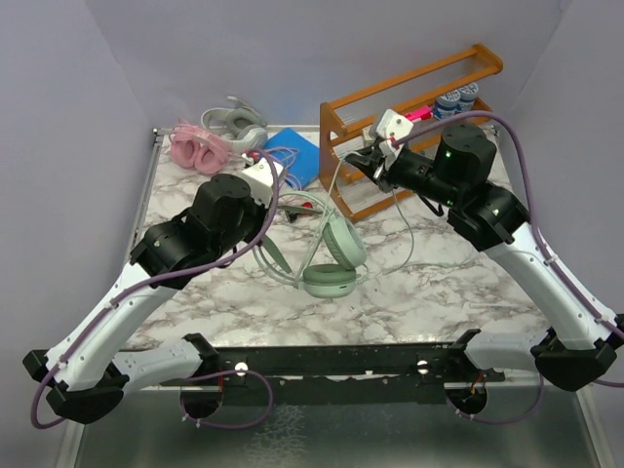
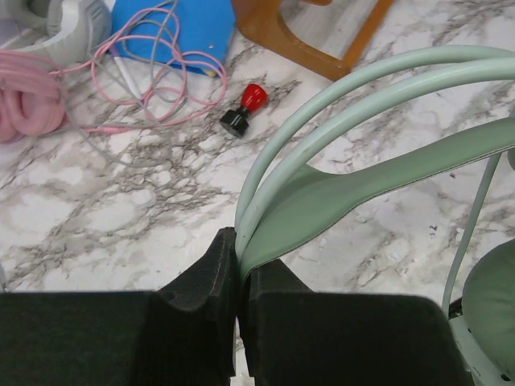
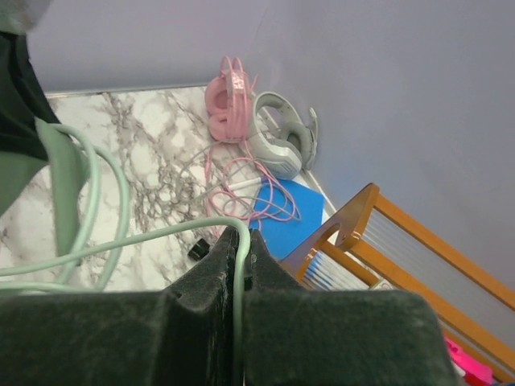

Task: Wrap the headphones
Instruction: Wrap the headphones cable around the headphones.

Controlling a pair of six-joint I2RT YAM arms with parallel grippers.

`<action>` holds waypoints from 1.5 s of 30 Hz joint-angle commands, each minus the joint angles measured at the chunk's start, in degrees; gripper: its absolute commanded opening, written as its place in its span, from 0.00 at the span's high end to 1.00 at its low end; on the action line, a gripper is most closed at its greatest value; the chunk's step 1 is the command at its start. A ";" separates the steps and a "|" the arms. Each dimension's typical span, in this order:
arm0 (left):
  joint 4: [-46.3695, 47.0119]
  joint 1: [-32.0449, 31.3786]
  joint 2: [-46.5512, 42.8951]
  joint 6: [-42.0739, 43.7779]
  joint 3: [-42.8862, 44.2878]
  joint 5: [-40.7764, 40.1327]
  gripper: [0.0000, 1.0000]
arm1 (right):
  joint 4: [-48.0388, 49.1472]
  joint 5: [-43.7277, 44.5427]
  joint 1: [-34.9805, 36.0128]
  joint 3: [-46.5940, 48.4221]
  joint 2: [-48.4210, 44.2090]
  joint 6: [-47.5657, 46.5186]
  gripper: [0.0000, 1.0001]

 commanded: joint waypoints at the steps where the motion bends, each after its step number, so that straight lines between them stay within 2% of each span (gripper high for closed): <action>1: 1.74 -0.01 -3.70 -0.06 3.99 9.10 1.00 | 2.40 2.67 -0.22 -2.65 -1.11 -5.50 0.99; 10: 0.68 -0.01 -3.67 -1.76 8.03 10.33 1.00 | 12.58 13.69 -0.22 -13.64 -1.61 -2.73 0.99; 17: -0.37 -0.01 -1.38 -6.71 14.19 6.87 1.00 | 23.78 14.29 -1.41 -24.53 -2.05 4.41 0.94; 26: 0.41 0.00 2.21 -16.12 22.66 3.94 1.00 | 36.72 2.66 -1.67 -36.45 -2.09 13.99 0.89; 35: -0.09 0.00 5.43 -17.97 27.67 -1.13 1.00 | 47.52 -7.35 -1.66 -42.60 1.88 21.41 0.98; 40: -0.12 -0.01 7.34 -19.90 30.48 -4.66 1.00 | 54.00 -14.00 -1.67 -46.11 3.94 25.88 0.98; 45: 0.38 -0.01 8.39 -20.51 30.71 -9.62 1.00 | 56.53 -20.99 -1.62 -46.89 5.51 29.46 0.96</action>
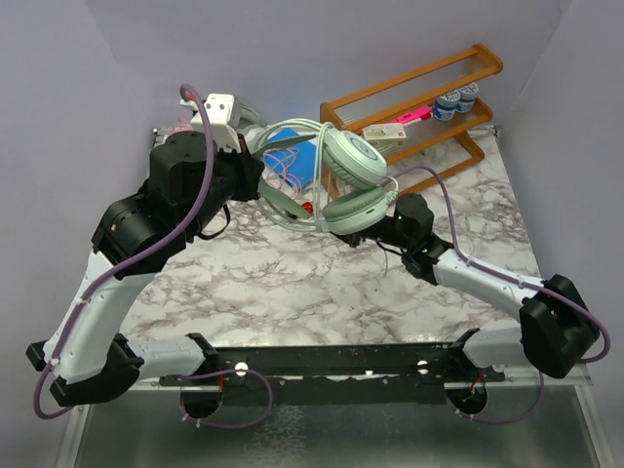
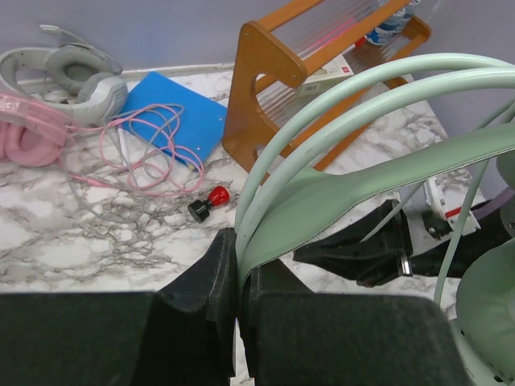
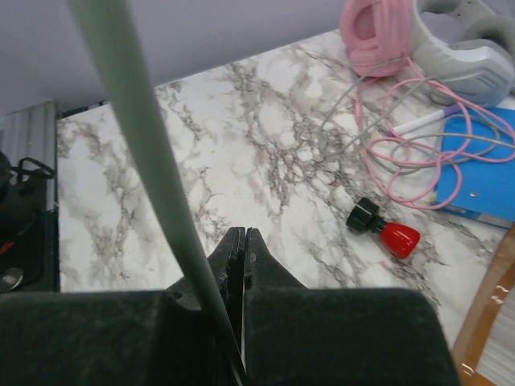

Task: Wrap the headphones
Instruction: Wrap the headphones cable around the headphones.

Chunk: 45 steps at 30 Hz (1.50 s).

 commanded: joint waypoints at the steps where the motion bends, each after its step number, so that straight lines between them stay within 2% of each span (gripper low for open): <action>1: 5.69 -0.01 0.16 -4.46 2.39 -6.57 1.00 | 5.76 -9.72 0.03 -1.04 1.47 5.66 0.96; 6: 7.76 -0.01 0.57 -5.59 0.48 -10.99 1.00 | 12.26 -14.38 -0.03 -3.83 1.80 11.08 0.95; 20: 15.47 0.05 3.81 -6.88 -1.97 -21.21 1.00 | 13.54 -20.32 2.09 -6.06 -1.04 16.51 0.91; 29: 20.88 0.08 5.87 -2.96 -4.62 -30.22 1.00 | 6.77 -19.08 6.71 -6.13 -8.16 15.43 0.90; 37: 26.98 0.73 8.53 2.99 -8.46 -37.85 1.00 | -2.00 -19.32 7.20 -2.81 -14.39 14.00 0.87; 45: 28.73 2.30 10.26 5.31 -11.89 -38.66 1.00 | -7.18 -19.61 7.18 3.48 -16.95 13.38 0.87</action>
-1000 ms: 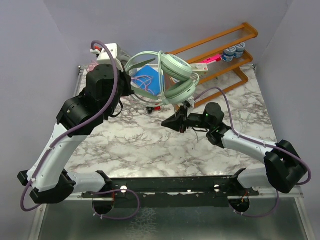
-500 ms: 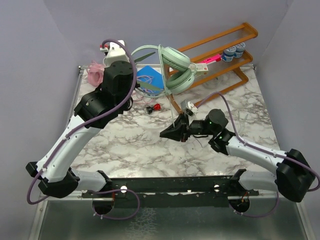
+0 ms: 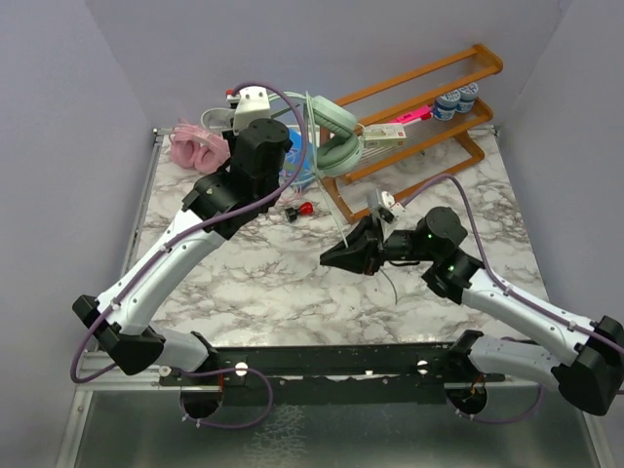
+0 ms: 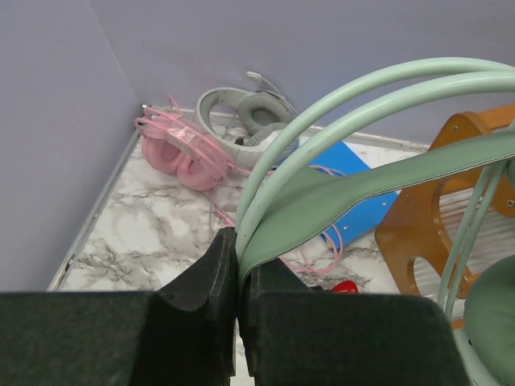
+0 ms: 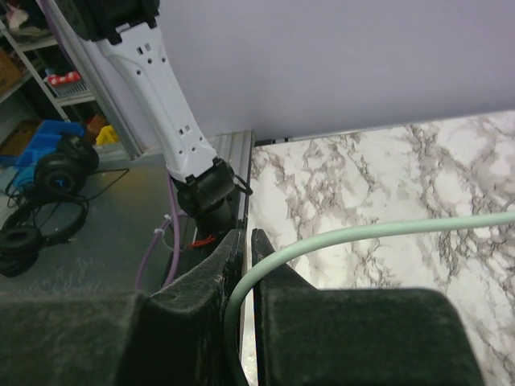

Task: Wrap the headphones
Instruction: Wrap the headphones cable around the headphones.

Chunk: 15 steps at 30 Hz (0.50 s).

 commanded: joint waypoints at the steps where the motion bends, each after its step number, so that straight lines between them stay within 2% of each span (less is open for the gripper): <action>1: 7.39 1.16 -0.47 -0.07 -1.36 -3.74 1.00 | -4.68 -1.31 0.49 4.99 -2.11 -0.94 0.87; 15: 7.52 2.50 -0.93 1.69 -7.87 -1.80 1.00 | -13.90 5.24 0.52 21.09 -1.11 -5.85 0.84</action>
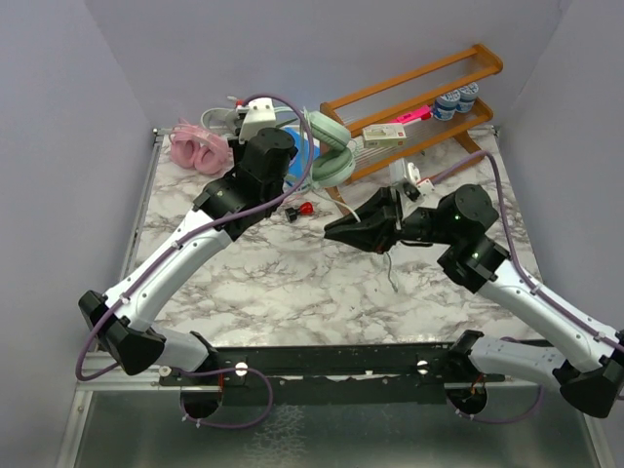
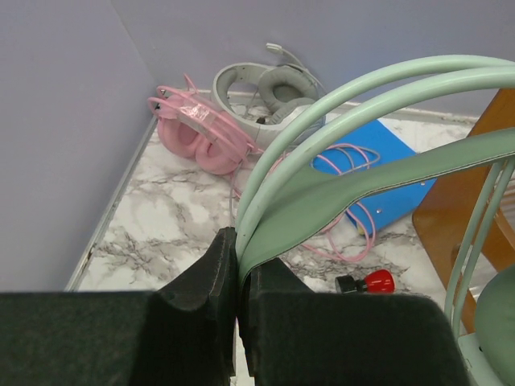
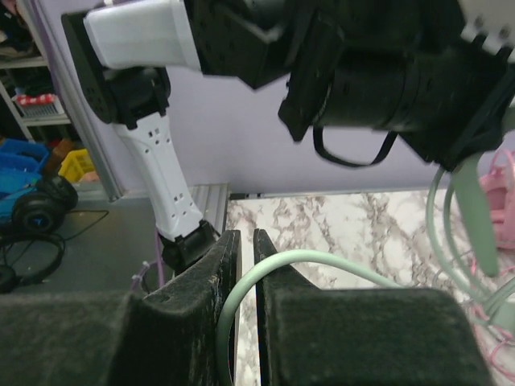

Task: Wrap the headphones
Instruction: Wrap the headphones cable around the headphones.

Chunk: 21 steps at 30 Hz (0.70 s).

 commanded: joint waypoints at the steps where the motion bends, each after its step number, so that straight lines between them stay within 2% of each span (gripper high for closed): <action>1: 4.50 0.60 -1.25 0.40 -1.14 -0.82 1.00 | -5.97 3.96 0.56 7.24 0.79 -4.25 0.85; 6: 4.50 0.63 -2.40 2.98 -3.84 0.34 1.00 | -13.51 7.90 0.54 14.80 3.29 -9.16 0.85; 11: 4.14 0.53 -4.08 6.13 -6.77 4.94 1.00 | -18.48 10.47 0.52 20.66 5.89 -11.81 0.85; 19: 0.50 0.52 -7.50 7.75 -9.27 8.85 1.00 | -25.63 17.09 0.43 27.10 9.61 -17.70 0.99; 21: -0.67 0.55 -7.87 8.13 -9.27 9.22 1.00 | -26.64 18.40 0.45 27.92 9.94 -18.80 0.99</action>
